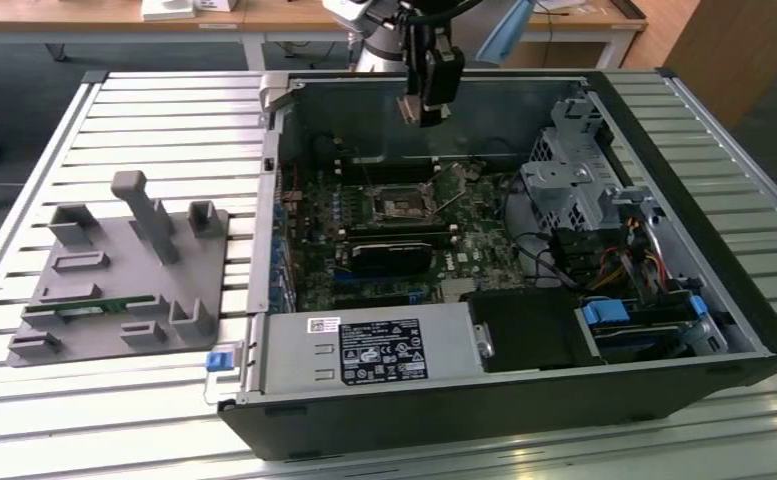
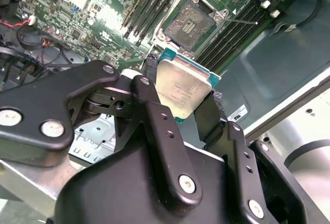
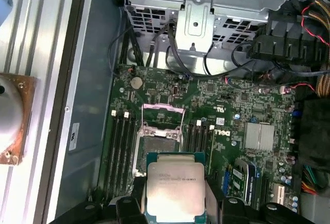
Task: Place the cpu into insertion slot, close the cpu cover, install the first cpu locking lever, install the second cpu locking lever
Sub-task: 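Place the cpu into insertion slot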
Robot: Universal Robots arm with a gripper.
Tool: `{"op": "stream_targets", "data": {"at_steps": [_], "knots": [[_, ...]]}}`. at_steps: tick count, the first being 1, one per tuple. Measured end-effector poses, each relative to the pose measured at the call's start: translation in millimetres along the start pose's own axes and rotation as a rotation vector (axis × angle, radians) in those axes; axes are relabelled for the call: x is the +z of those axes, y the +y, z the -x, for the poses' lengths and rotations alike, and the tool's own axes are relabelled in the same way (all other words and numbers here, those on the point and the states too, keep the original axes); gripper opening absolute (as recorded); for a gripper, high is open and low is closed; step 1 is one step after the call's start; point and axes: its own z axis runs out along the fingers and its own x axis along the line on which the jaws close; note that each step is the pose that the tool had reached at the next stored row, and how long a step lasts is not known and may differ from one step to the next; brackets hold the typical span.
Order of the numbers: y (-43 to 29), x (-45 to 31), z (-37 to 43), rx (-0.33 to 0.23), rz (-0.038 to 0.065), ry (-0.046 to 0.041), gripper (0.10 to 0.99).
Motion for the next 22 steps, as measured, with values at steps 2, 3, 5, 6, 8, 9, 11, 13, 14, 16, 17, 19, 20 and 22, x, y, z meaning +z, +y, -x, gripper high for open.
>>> {"op": "stream_targets", "data": {"at_steps": [2, 3, 5, 6, 8, 9, 11, 13, 14, 16, 17, 19, 20, 22], "knots": [[0.0, 0.0, 0.0, 0.015, 0.0, -0.0013, 0.537], [0.0, 0.1, 0.0, 0.022, 0.0, -0.002, 0.537], [0.0, 0.1, 0.0, 0.037, 0.001, -0.0034, 0.537], [0.0, 0.1, 0.0, 0.045, 0.001, -0.004, 0.537], [0.0, 0.1, 0.0, 0.059, 0.001, -0.0053, 0.537], [0.0, 0.2, 0.0, 0.067, 0.001, -0.006, 0.537], [0.0, 0.2, 0.0, 0.082, 0.002, -0.0073, 0.537], [0.0, 0.2, 0.0, 0.097, 0.002, -0.0087, 0.537], [0.0, 0.2, 0.0, 0.105, 0.002, -0.0093, 0.537], [0.0, 0.3, 0.0, 0.12, 0.002, -0.0107, 0.537], [0.0, 0.3, 0.0, 0.128, 0.003, -0.0113, 0.537], [0.0, 0.4, 0.0, 0.143, 0.003, -0.0126, 0.537], [0.0, 0.4, 0.0, 0.15, 0.003, -0.0132, 0.537], [0.0, 0.4, 0.0, 0.165, 0.003, -0.0146, 0.537]]}}
